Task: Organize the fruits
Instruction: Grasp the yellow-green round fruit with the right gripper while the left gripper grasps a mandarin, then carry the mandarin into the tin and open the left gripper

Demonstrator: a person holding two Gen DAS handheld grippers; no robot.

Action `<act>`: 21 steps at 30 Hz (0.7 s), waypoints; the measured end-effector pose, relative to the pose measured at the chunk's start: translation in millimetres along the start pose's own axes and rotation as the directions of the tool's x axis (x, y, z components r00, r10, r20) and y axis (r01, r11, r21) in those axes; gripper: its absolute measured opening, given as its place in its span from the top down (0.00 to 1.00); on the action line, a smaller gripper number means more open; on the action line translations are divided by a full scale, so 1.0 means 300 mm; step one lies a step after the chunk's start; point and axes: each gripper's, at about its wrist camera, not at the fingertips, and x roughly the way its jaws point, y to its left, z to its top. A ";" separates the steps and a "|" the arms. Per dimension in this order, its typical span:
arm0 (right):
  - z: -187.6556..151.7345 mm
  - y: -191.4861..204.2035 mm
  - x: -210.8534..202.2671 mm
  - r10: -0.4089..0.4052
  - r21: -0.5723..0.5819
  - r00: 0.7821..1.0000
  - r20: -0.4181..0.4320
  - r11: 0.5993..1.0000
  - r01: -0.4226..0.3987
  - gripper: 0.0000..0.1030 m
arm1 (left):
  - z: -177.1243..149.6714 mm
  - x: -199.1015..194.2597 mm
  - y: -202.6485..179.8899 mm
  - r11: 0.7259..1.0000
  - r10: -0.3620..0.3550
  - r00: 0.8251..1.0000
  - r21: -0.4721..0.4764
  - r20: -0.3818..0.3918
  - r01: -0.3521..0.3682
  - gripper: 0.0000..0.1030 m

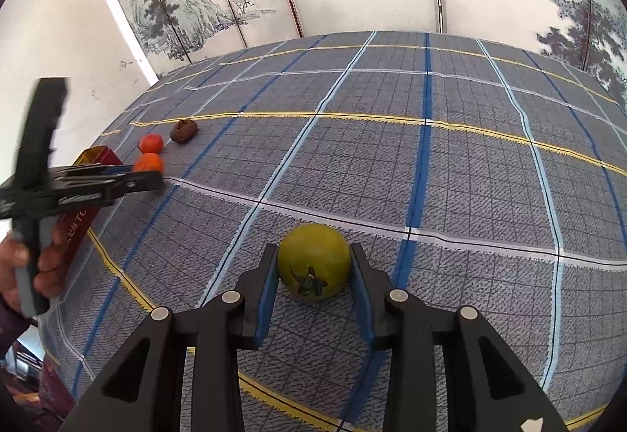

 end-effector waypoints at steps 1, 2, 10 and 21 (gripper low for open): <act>0.001 0.000 0.000 -0.002 -0.001 1.000 0.000 1.000 0.002 0.67 | -0.014 -0.034 -0.010 1.000 0.003 1.000 0.007 0.012 -0.003 0.66; -0.001 0.001 0.001 -0.004 -0.002 1.000 -0.001 1.000 0.004 0.67 | -0.026 -0.068 -0.015 1.000 0.006 1.000 0.010 0.022 -0.006 0.66; 0.000 0.013 0.003 -0.035 -0.019 0.999 -0.005 0.999 0.035 0.68 | -0.116 -0.263 -0.020 0.999 0.030 0.996 0.025 0.085 -0.033 0.66; -0.001 0.018 0.005 -0.040 -0.020 0.999 -0.007 0.999 0.040 0.68 | -0.226 -0.350 0.096 0.997 0.073 0.993 -0.043 0.090 -0.069 0.65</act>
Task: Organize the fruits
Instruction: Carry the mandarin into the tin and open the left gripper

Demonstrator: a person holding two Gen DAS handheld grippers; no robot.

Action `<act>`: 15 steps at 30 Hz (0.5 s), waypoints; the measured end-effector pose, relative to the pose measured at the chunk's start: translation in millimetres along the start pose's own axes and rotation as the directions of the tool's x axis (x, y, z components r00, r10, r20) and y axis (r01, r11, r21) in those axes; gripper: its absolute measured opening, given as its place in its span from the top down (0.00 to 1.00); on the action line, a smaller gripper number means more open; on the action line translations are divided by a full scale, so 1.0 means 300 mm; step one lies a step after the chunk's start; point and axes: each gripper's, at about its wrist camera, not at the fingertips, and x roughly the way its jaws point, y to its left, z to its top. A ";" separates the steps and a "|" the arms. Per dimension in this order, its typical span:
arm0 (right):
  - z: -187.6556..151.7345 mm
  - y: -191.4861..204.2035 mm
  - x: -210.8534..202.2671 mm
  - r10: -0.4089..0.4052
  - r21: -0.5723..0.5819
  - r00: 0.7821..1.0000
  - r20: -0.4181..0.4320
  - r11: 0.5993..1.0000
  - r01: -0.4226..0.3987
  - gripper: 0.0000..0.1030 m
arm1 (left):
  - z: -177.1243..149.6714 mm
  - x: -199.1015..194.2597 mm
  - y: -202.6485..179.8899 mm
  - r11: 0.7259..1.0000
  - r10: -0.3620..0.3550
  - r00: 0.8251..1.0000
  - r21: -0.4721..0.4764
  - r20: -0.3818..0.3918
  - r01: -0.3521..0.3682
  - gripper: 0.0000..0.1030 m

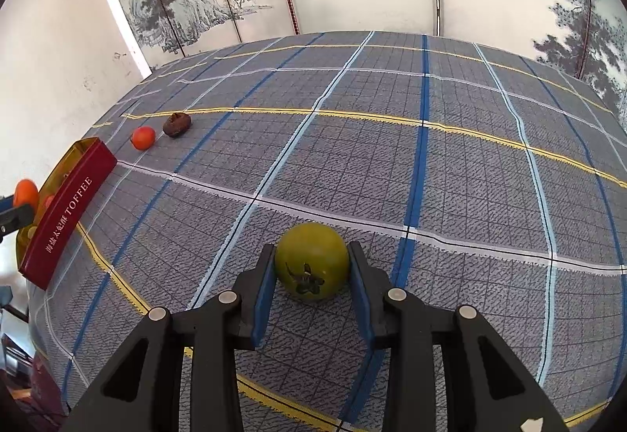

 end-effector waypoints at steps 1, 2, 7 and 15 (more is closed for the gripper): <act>0.000 -0.001 0.000 -0.001 -0.001 1.000 0.000 1.000 0.001 0.68 | -0.008 -0.007 0.011 1.000 0.007 1.000 -0.003 0.005 -0.007 0.65; 0.000 -0.002 0.000 -0.003 -0.002 1.000 0.000 1.000 0.003 0.68 | -0.017 -0.017 0.024 1.000 0.020 1.000 -0.003 0.011 -0.020 0.65; 0.000 -0.001 0.002 -0.005 -0.002 1.000 -0.001 1.000 0.005 0.67 | -0.040 -0.044 0.076 0.999 0.040 0.999 -0.027 0.023 -0.039 0.65; -0.002 0.019 0.006 -0.025 -0.038 1.000 -0.009 0.999 0.025 0.60 | -0.071 -0.054 0.159 0.995 0.084 0.996 -0.060 0.019 -0.082 0.65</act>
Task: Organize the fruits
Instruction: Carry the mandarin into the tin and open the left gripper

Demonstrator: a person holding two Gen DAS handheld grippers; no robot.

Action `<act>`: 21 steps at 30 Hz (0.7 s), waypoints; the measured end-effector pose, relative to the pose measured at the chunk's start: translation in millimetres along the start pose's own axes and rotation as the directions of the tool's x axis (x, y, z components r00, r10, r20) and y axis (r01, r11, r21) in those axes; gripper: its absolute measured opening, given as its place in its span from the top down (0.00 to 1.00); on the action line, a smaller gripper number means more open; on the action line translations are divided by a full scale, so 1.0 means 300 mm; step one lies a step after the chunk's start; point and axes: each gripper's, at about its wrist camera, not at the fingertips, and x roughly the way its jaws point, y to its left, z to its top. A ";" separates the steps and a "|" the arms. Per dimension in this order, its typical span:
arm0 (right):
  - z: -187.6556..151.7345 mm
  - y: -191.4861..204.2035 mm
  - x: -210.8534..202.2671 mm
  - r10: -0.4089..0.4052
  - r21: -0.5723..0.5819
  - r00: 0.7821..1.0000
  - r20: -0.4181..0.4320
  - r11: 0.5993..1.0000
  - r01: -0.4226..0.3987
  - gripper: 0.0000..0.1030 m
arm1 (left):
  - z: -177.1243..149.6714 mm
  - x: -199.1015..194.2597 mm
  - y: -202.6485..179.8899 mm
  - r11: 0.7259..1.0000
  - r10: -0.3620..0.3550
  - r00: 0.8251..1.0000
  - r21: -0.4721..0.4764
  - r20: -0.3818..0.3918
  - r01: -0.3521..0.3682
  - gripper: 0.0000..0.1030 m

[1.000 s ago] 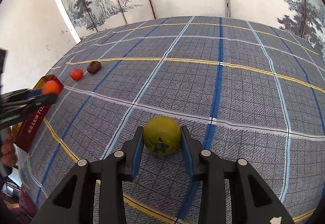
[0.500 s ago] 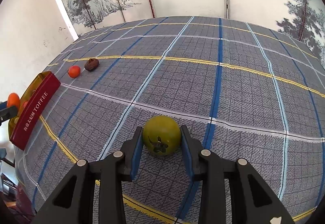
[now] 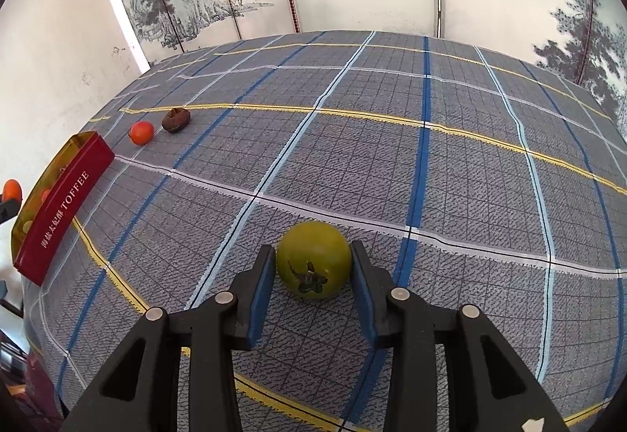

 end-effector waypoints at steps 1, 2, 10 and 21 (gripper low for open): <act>0.000 0.009 0.003 -0.003 -0.010 1.000 -0.002 1.000 0.003 0.59 | -0.006 0.004 0.014 1.000 0.006 1.000 -0.006 -0.006 -0.006 0.65; 0.000 0.018 0.005 -0.010 -0.024 1.000 -0.005 1.000 0.010 0.56 | -0.010 0.007 0.022 1.000 0.010 1.000 -0.009 -0.008 -0.010 0.65; -0.004 0.063 0.014 -0.063 -0.079 0.998 -0.017 0.995 0.061 0.46 | -0.046 0.024 0.155 0.995 0.065 0.997 -0.075 -0.035 -0.067 0.65; -0.002 0.030 -0.001 -0.042 -0.022 0.999 -0.001 0.999 0.042 0.58 | -0.088 0.021 0.289 0.981 0.117 0.991 -0.148 -0.061 -0.125 0.65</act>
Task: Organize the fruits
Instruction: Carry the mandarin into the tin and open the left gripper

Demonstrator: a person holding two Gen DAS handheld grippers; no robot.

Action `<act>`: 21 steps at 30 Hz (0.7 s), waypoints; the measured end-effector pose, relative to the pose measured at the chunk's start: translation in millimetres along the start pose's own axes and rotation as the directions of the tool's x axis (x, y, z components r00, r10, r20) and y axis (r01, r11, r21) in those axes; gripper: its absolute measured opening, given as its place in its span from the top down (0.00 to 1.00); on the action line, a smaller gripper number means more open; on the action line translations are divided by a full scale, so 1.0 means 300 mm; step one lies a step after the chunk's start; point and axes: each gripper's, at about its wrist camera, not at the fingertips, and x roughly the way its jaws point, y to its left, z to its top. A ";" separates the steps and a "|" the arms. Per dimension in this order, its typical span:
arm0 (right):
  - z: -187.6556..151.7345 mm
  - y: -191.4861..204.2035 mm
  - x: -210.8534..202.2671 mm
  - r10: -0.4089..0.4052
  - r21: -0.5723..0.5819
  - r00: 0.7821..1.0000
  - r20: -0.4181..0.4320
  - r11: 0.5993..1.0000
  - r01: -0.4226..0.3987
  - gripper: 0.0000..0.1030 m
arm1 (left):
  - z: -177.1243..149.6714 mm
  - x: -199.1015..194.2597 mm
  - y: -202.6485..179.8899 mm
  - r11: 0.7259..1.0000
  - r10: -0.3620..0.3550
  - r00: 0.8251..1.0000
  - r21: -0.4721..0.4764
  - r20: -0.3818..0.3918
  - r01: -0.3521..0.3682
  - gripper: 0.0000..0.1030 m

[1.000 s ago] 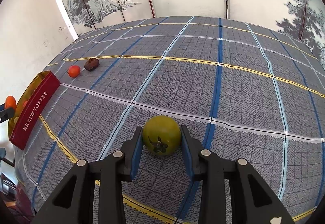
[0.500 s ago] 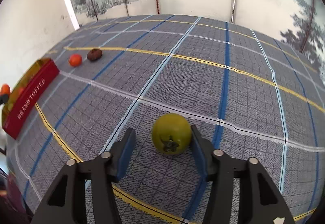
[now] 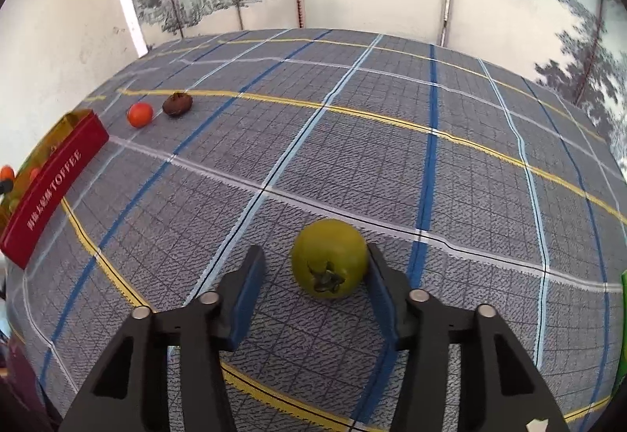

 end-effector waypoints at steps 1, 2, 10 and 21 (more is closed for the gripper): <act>0.001 -0.011 -0.001 0.012 0.016 1.000 0.003 1.000 -0.012 0.59 | -0.001 0.001 -0.002 1.000 -0.003 1.000 0.001 -0.002 0.003 0.65; 0.001 -0.016 -0.002 0.018 0.026 1.000 0.006 1.000 -0.018 0.61 | -0.002 0.002 -0.004 1.000 -0.005 1.000 0.003 -0.003 0.005 0.65; 0.001 -0.021 -0.001 0.010 0.020 1.000 0.004 1.000 -0.010 0.61 | 0.003 0.005 -0.007 1.000 -0.010 1.000 0.007 -0.004 0.010 0.65; 0.000 -0.015 0.000 0.004 0.012 1.000 0.001 1.000 -0.004 0.60 | 0.004 0.022 0.026 0.998 -0.067 0.997 -0.021 -0.022 0.067 0.65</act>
